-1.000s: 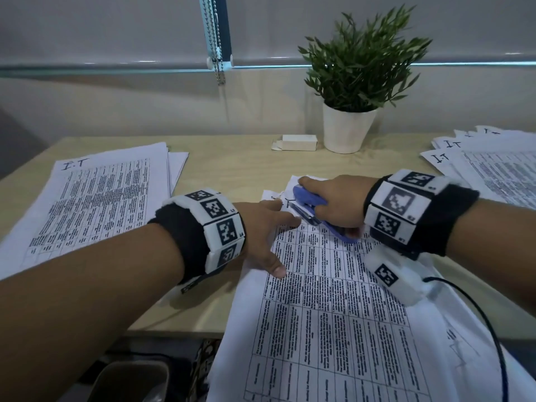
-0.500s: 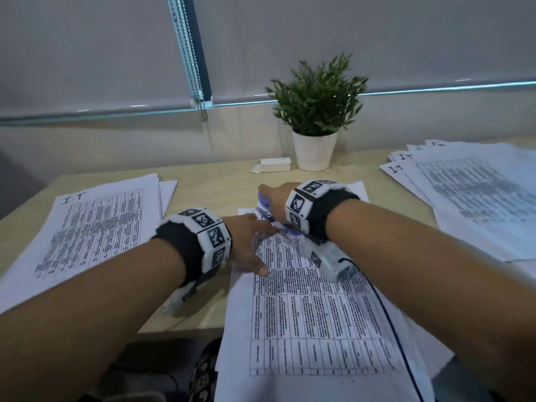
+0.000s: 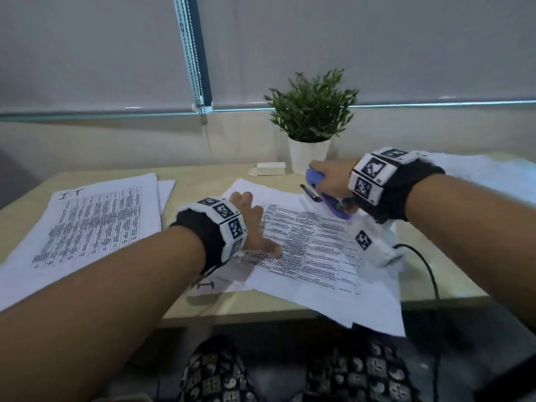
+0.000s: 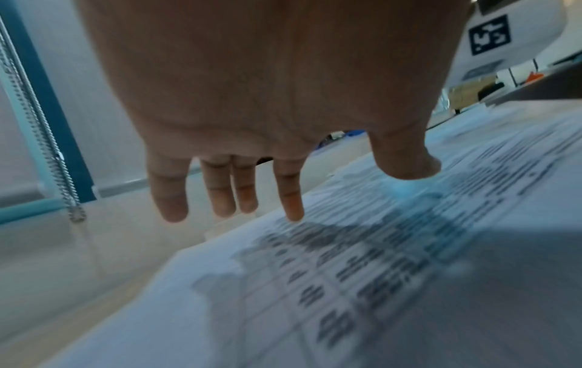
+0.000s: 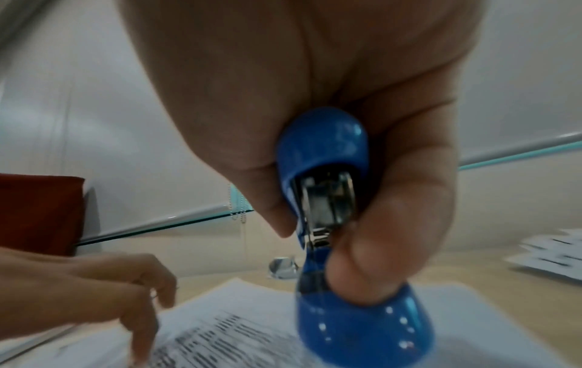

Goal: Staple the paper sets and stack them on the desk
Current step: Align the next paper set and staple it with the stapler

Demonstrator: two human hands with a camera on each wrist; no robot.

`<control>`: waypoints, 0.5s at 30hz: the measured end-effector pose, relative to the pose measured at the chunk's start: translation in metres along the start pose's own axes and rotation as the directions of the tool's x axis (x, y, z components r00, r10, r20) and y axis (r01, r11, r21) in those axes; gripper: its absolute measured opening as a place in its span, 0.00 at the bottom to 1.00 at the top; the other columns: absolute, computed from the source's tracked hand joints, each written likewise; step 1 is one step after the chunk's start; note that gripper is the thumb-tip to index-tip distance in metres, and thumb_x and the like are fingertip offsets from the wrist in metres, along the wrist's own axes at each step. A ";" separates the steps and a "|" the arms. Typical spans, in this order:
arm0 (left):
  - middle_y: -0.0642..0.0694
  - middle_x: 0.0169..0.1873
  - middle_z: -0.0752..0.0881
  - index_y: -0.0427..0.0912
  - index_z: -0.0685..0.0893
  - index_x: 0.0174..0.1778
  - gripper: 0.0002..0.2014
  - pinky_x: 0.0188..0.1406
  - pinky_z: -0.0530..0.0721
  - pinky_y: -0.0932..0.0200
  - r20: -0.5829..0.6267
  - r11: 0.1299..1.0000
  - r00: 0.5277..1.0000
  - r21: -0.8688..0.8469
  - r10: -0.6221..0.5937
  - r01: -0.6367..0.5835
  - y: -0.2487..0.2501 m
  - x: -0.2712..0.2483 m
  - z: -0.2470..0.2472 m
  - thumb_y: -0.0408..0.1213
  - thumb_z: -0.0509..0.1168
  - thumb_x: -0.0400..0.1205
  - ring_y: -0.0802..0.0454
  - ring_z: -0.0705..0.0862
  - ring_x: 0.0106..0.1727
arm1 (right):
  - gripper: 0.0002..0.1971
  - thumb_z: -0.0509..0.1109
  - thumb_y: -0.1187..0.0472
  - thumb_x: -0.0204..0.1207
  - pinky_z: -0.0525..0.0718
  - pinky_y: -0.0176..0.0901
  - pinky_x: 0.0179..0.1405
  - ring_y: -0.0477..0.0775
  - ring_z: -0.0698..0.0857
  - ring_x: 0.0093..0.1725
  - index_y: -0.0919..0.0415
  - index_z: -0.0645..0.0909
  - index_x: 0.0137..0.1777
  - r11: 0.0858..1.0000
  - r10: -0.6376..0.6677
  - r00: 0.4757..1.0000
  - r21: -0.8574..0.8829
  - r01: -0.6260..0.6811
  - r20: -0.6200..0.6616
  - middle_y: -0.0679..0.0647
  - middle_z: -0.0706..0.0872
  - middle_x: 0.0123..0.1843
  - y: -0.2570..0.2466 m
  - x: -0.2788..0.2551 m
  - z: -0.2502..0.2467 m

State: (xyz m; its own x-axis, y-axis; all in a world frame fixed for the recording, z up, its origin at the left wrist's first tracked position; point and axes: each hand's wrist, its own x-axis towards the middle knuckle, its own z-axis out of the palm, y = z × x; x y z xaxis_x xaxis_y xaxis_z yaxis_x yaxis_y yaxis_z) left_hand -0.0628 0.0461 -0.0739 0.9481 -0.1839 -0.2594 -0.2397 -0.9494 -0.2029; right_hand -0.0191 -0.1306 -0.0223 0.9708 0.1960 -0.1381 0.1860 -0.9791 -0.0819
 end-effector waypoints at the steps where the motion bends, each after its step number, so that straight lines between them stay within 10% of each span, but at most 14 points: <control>1: 0.41 0.70 0.66 0.48 0.68 0.74 0.46 0.64 0.69 0.41 -0.001 0.998 0.999 -0.048 0.045 -0.045 0.005 0.002 -0.002 0.76 0.59 0.66 0.40 0.66 0.70 | 0.15 0.61 0.58 0.77 0.75 0.45 0.30 0.46 0.70 0.27 0.49 0.60 0.31 0.998 0.065 0.998 -0.009 -0.065 -0.015 0.48 0.68 0.30 0.010 -0.004 0.004; 7: 0.41 0.79 0.61 0.58 0.55 0.81 0.48 0.71 0.71 0.36 0.150 0.981 0.977 -0.147 0.152 -0.130 0.031 0.015 -0.005 0.69 0.67 0.67 0.35 0.68 0.75 | 0.16 0.55 0.65 0.82 0.67 0.37 0.24 0.46 0.64 0.28 0.44 0.64 0.36 0.993 0.083 0.988 0.078 -0.093 0.128 0.46 0.71 0.35 0.025 -0.011 0.027; 10: 0.43 0.77 0.61 0.61 0.52 0.80 0.51 0.70 0.71 0.34 0.167 0.986 0.975 -0.093 0.149 -0.135 0.030 0.021 -0.007 0.72 0.67 0.64 0.34 0.68 0.74 | 0.22 0.53 0.60 0.85 0.77 0.31 0.18 0.45 0.67 0.28 0.51 0.63 0.79 0.988 0.029 0.988 0.143 -0.051 0.154 0.55 0.81 0.66 0.020 -0.006 0.036; 13: 0.45 0.78 0.60 0.62 0.54 0.80 0.52 0.72 0.70 0.35 0.185 0.986 0.970 -0.077 0.160 -0.148 0.028 0.023 -0.008 0.73 0.67 0.62 0.35 0.67 0.75 | 0.25 0.52 0.56 0.86 0.84 0.48 0.42 0.56 0.80 0.34 0.51 0.57 0.83 0.985 -0.002 0.993 0.169 -0.018 0.119 0.62 0.80 0.69 0.011 -0.002 0.038; 15: 0.46 0.81 0.59 0.61 0.55 0.80 0.51 0.75 0.67 0.38 0.174 0.981 0.968 -0.102 0.179 -0.163 0.028 0.024 -0.008 0.72 0.68 0.62 0.37 0.66 0.77 | 0.27 0.51 0.57 0.86 0.78 0.46 0.57 0.63 0.82 0.60 0.51 0.52 0.84 0.996 -0.024 0.989 0.093 0.010 0.144 0.60 0.70 0.78 0.007 0.003 0.038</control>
State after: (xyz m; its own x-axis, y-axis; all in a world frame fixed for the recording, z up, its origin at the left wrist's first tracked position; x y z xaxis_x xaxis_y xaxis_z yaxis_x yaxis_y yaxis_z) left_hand -0.0450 0.0127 -0.0787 0.8385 -0.3041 -0.4520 -0.3688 -0.9276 -0.0601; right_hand -0.0203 -0.1348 -0.0605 0.9342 0.2250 -0.2769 0.1811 -0.9677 -0.1752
